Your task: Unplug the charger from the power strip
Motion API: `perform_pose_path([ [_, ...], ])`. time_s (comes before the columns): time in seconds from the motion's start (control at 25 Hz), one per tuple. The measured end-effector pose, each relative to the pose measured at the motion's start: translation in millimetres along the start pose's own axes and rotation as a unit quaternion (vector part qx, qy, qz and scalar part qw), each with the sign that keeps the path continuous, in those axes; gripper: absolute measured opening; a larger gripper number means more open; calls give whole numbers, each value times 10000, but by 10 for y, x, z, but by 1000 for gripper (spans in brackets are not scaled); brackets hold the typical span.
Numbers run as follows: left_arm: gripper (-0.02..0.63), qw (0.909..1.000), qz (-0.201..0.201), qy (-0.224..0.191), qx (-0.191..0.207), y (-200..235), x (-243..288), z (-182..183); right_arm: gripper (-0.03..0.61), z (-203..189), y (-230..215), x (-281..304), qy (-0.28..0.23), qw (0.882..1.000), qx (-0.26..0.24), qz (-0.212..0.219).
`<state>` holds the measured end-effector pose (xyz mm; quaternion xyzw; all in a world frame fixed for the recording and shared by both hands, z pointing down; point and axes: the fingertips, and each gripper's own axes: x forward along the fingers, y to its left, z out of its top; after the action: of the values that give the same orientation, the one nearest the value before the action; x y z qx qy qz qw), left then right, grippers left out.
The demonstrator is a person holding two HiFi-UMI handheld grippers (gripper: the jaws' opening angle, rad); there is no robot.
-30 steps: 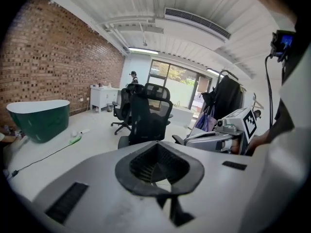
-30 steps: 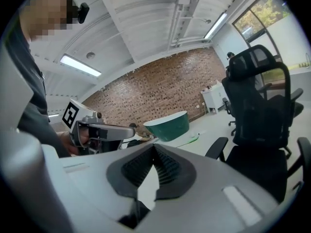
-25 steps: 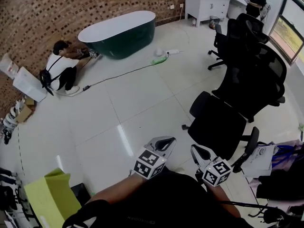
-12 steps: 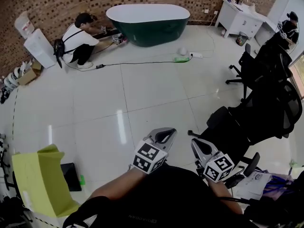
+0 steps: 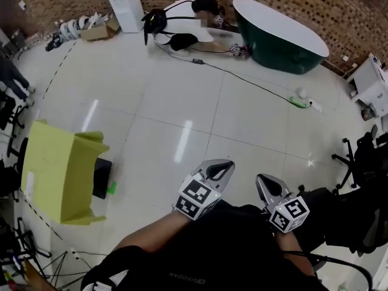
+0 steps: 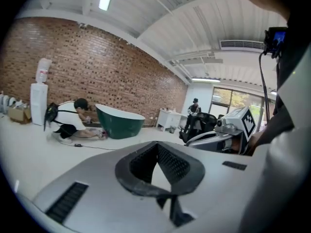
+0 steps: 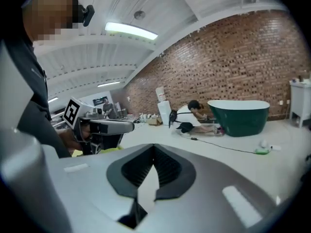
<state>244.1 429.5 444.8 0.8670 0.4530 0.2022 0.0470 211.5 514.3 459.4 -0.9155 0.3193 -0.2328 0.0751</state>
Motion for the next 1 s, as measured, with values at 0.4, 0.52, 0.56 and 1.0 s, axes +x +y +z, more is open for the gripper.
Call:
perform_pose_path([
  [0.4, 6, 9732, 2058, -479, -906, 1095, -1014, -175, 3, 265, 840, 1504, 840, 9691, -824, 2169],
  [0.52, 6, 9546, 2698, -624, -1095, 1311, -1219, -178, 3, 358, 999, 1839, 1041, 9489, -1052, 2788],
  [0.56, 6, 9474, 2907, -668, -1160, 1371, -1284, -186, 3, 381, 1046, 1933, 1101, 9419, -1112, 2972],
  [1.0, 6, 8399, 4947, -1377, -1757, 1696, -1688, -177, 3, 565, 1417, 2581, 1447, 8380, -1933, 4893],
])
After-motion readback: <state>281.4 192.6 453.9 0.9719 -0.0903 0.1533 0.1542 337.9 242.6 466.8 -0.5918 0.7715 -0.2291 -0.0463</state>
